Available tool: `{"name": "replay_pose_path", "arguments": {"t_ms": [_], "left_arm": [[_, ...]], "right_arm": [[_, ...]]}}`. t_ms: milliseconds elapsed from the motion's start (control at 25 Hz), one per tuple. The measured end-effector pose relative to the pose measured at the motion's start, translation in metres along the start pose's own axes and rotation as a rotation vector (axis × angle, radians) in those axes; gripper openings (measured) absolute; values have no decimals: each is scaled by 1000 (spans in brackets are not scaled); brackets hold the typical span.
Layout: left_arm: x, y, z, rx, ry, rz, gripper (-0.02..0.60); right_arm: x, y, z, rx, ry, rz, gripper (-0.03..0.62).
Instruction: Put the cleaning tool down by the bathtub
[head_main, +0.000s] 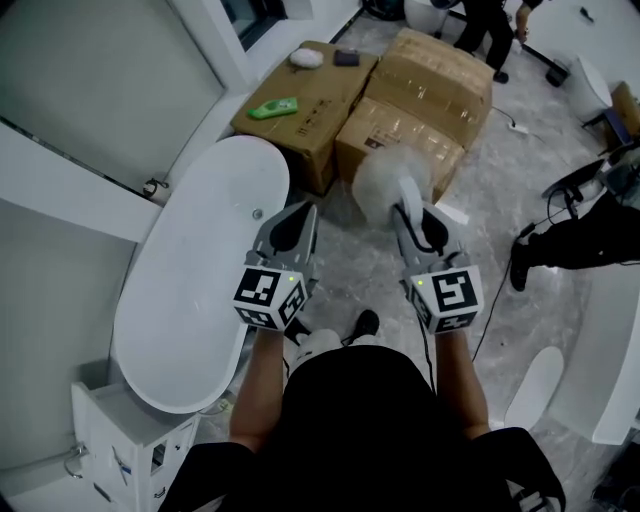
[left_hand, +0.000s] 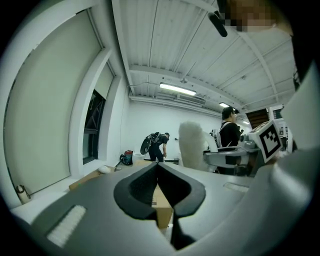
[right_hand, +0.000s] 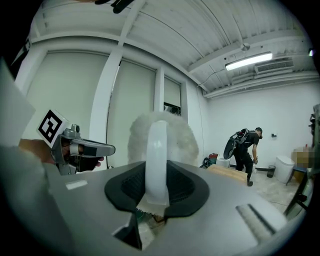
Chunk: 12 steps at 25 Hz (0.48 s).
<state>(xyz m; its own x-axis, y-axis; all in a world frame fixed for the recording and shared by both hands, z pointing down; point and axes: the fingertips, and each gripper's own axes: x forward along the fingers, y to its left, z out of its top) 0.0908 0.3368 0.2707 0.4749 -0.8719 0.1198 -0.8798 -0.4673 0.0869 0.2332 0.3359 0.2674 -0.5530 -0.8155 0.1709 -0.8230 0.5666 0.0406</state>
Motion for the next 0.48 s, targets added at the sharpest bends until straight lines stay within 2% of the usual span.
{"name": "replay_pose_path", "arguments": {"t_ms": [200,480], "left_arm": [[2,-5,-7,3,13,10,-2],[6,-4,-10,11,33,6,-2]], "right_arm": [[-6,-3,-7,22,-20,36,94],[-6,-6,-11,50,-3,34,94]]}}
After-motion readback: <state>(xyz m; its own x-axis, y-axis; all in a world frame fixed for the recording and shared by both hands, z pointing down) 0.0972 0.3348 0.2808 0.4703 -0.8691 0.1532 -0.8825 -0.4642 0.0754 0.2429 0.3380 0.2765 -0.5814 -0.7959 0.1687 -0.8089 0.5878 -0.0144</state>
